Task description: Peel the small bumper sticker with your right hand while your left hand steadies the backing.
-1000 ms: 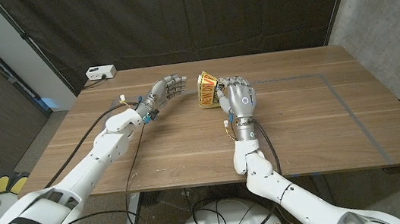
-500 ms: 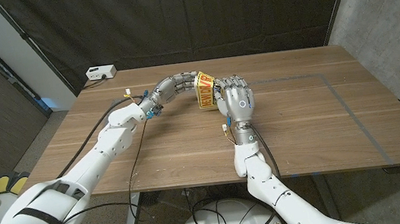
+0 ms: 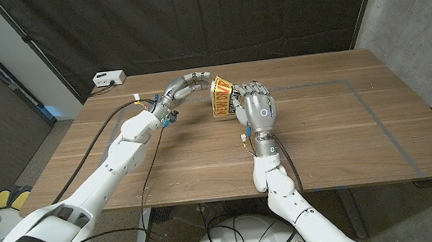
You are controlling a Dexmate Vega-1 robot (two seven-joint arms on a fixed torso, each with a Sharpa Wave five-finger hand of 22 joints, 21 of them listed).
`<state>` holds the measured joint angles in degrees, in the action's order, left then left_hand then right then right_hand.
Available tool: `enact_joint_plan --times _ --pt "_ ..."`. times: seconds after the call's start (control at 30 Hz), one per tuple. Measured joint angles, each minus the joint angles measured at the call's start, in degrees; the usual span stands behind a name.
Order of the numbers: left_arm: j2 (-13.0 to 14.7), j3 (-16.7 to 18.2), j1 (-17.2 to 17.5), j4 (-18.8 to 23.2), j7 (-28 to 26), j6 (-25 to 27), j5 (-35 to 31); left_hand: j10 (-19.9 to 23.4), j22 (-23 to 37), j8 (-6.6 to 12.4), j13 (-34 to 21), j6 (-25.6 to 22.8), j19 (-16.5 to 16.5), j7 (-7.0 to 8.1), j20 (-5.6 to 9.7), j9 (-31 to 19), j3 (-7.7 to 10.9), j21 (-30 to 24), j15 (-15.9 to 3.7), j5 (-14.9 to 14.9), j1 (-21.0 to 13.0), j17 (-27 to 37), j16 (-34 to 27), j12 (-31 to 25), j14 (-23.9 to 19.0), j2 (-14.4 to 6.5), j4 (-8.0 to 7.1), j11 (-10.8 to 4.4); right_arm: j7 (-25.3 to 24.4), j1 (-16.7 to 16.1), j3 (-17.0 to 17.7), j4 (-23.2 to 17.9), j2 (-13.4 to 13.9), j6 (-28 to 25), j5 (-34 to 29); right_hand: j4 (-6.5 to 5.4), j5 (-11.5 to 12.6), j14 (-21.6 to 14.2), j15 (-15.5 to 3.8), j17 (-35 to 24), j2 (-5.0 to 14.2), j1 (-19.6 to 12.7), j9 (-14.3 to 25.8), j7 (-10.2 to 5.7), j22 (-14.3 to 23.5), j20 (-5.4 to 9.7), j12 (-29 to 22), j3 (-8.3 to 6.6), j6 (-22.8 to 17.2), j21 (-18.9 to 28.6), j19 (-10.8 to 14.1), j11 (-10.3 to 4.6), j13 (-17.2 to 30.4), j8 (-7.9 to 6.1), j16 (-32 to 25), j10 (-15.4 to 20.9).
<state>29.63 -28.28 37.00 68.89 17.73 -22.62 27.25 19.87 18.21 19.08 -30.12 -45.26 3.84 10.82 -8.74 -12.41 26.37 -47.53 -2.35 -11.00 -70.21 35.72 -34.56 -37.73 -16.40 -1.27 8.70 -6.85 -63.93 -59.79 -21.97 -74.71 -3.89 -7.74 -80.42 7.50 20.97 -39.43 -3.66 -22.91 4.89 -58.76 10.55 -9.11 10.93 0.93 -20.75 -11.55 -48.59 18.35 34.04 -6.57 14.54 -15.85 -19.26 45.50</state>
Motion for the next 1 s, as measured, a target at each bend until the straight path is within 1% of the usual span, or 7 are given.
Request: enact_joint_plan --times 0.17,0.23,0.47,0.63,0.77,0.93,1.0 --pt "0.64 -0.6 0.12 1.5 -0.85 -0.05 -0.73 0.0 -0.14 0.0 -0.31 0.01 -0.25 0.01 0.24 0.0 -1.6 -0.39 0.0 0.65 2.37 0.0 0.0 -0.42 -0.41 1.02 -1.15 0.0 -0.03 0.04 0.23 0.0 -0.25 0.37 -0.04 0.0 0.0 0.0 0.0 -0.1 0.19 0.19 0.0 0.0 0.0 0.0 0.0 0.0 0.0 0.0 0.0 0.0 0.0 0.0 0.0 0.0" --pt "0.75 -0.95 0.01 1.73 -4.45 -0.51 -4.05 0.0 -0.31 0.0 -0.46 -0.11 -0.3 0.14 0.3 0.0 -2.01 -0.39 0.0 0.66 3.02 -0.11 0.24 -0.42 -0.41 1.0 -1.55 0.0 -0.05 0.11 0.24 0.05 -0.29 0.41 -0.05 0.0 0.0 0.0 0.0 -0.1 0.19 0.19 0.0 0.0 0.0 0.0 0.0 0.0 0.0 0.0 0.0 0.0 0.0 0.0 0.0 0.0" --pt "0.23 -1.84 -1.15 1.17 -5.98 -1.45 -6.04 0.93 -0.67 0.44 -0.84 -3.29 -0.52 0.2 0.08 0.0 -2.64 -0.82 0.0 0.66 3.23 -0.42 0.91 -1.26 -0.41 0.79 -1.14 -0.31 -0.07 0.46 0.13 0.51 -0.33 0.42 -0.07 0.0 -0.21 0.0 0.0 -0.37 0.18 0.18 -0.01 0.0 0.0 0.0 0.0 0.0 0.0 0.0 0.0 0.0 0.29 0.0 0.0 0.0" --pt "-0.21 -2.35 -2.05 0.28 -6.18 -2.36 -7.03 1.23 -0.67 0.44 -1.1 -3.26 -0.52 0.22 0.08 0.0 -3.01 -1.09 0.0 0.79 3.23 -0.31 0.91 -1.5 -0.41 0.79 -0.76 -0.62 -0.07 0.86 -0.04 1.11 -0.37 0.42 -0.07 0.0 -0.21 0.0 0.0 -0.37 0.18 0.18 -0.01 0.0 0.0 -0.01 0.0 0.0 -0.01 0.0 0.0 0.0 0.3 0.0 0.0 0.0" --pt "-0.56 -2.9 -2.94 -0.59 -5.96 -3.07 -7.69 1.23 -0.94 0.86 -1.3 -4.2 -0.52 -0.71 0.08 0.0 -3.25 -1.27 0.0 1.05 3.23 -0.25 0.91 -1.53 -0.41 0.79 -0.55 -0.62 -0.07 1.16 -0.07 1.5 -0.45 0.54 -0.07 0.0 -0.2 0.0 0.0 -0.37 0.18 0.18 -0.01 0.0 0.0 -0.01 0.22 0.0 -0.01 0.0 0.0 0.0 0.29 0.0 0.0 0.0" --pt "-0.7 -3.49 -3.76 -1.12 -5.67 -3.33 -8.33 1.23 -1.16 0.88 -1.51 -4.15 -0.71 -0.73 0.26 0.0 -4.23 -1.27 0.0 1.05 3.28 -0.25 0.91 -1.52 -0.41 1.35 -0.23 -0.61 -0.07 1.47 -0.06 1.91 -0.54 0.78 -0.07 0.0 -0.2 0.0 0.0 -0.57 0.18 0.18 -0.01 0.0 0.0 -0.01 0.22 0.0 -0.01 0.0 0.0 0.0 0.29 0.39 0.23 0.0" --pt "-0.64 -3.73 -4.04 -1.14 -5.45 -3.33 -8.71 0.82 -1.2 0.88 -1.69 -4.04 -0.94 -2.08 0.49 -0.23 -4.41 -1.27 0.0 1.05 3.09 -0.25 1.39 -1.52 -0.38 1.58 -0.32 -0.57 -0.07 1.57 0.1 2.1 -0.67 0.94 -0.07 0.0 -0.42 0.0 0.0 -0.63 0.18 0.18 -0.01 0.0 0.0 -0.01 0.22 0.0 -0.01 0.0 0.0 0.0 0.29 0.39 0.23 0.0"
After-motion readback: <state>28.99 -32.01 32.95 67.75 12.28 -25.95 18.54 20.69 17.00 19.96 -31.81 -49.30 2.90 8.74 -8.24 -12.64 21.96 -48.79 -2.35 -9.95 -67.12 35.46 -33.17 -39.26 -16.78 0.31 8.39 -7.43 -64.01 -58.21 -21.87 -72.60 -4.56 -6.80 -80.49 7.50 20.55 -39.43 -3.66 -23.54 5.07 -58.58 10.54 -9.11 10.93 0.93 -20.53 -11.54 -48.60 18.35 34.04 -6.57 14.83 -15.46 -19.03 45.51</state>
